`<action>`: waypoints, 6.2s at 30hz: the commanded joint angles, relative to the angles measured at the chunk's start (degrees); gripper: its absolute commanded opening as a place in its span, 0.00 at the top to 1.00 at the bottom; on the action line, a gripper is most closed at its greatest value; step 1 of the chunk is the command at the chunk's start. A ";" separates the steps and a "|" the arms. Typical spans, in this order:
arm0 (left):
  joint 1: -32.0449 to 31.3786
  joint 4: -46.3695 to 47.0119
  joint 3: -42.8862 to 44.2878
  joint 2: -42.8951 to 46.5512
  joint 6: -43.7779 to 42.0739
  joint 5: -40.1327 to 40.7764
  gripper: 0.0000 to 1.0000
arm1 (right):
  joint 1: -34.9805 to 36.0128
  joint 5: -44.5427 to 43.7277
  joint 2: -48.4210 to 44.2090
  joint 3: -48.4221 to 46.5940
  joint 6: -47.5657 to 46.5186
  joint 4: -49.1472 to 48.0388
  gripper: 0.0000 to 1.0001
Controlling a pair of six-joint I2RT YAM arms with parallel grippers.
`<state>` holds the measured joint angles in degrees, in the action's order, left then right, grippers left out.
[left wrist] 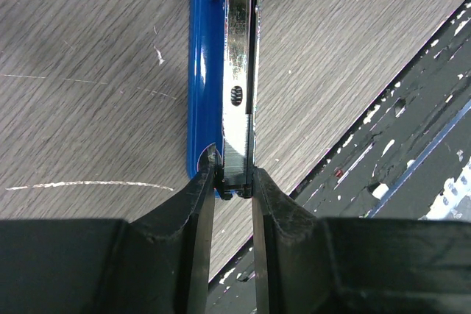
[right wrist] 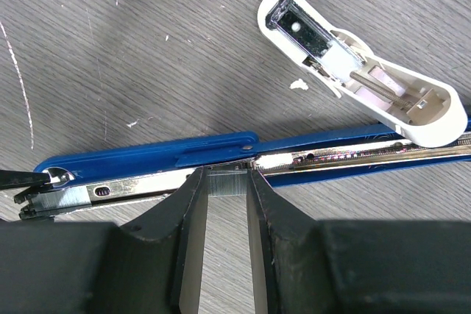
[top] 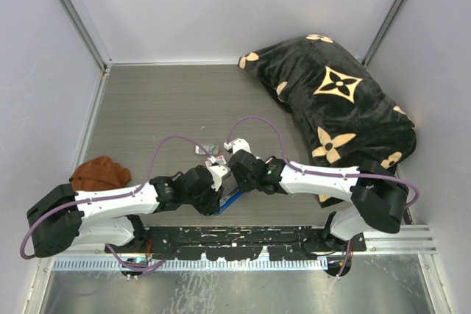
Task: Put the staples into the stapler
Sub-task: Pick up the stapler.
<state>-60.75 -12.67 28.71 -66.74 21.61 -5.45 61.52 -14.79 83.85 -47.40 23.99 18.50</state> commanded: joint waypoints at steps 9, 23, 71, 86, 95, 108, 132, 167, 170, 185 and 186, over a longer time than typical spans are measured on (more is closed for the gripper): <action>-0.34 3.26 0.62 0.01 0.00 -1.26 0.77 | 0.80 0.55 -0.08 -2.80 0.78 -5.18 0.78; -0.33 5.96 -1.04 0.39 2.60 -0.78 0.76 | 1.21 1.43 0.68 -1.48 1.95 -5.55 0.79; 2.69 9.61 -15.48 20.30 16.49 3.92 0.58 | 7.44 4.13 0.10 -4.11 5.02 -3.38 0.80; 4.85 8.34 -14.57 19.04 20.51 1.99 0.66 | 10.97 -0.47 5.53 -8.51 3.51 0.54 0.81; 4.94 9.91 -13.58 16.07 19.89 1.03 0.67 | 11.00 -2.17 5.81 -9.46 2.43 1.09 0.81; 5.20 10.14 -13.02 14.62 19.61 0.71 0.68 | 11.06 -0.42 7.64 -10.61 1.19 1.76 0.81; 5.67 9.94 -12.98 14.26 19.70 0.36 0.69 | 11.23 1.00 7.79 -10.21 1.37 2.50 0.81; 5.85 9.99 -12.36 13.60 19.53 0.10 0.70 | 11.86 -0.26 4.83 -9.32 2.25 3.53 0.82; 5.88 10.18 -12.28 13.33 19.48 0.01 0.70 | 11.87 -0.32 5.53 -9.53 2.05 3.34 0.82; 5.94 10.21 -12.10 13.04 19.35 -0.17 0.70 | 11.84 -0.24 7.49 -9.20 1.76 2.51 0.82; 5.95 10.21 -12.10 13.05 19.37 -0.16 0.70 | 11.82 -0.24 7.67 -9.16 1.66 2.44 0.82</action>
<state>-55.05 -4.89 14.68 -53.67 41.34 -5.04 73.08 -14.44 90.85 -55.72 25.85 22.74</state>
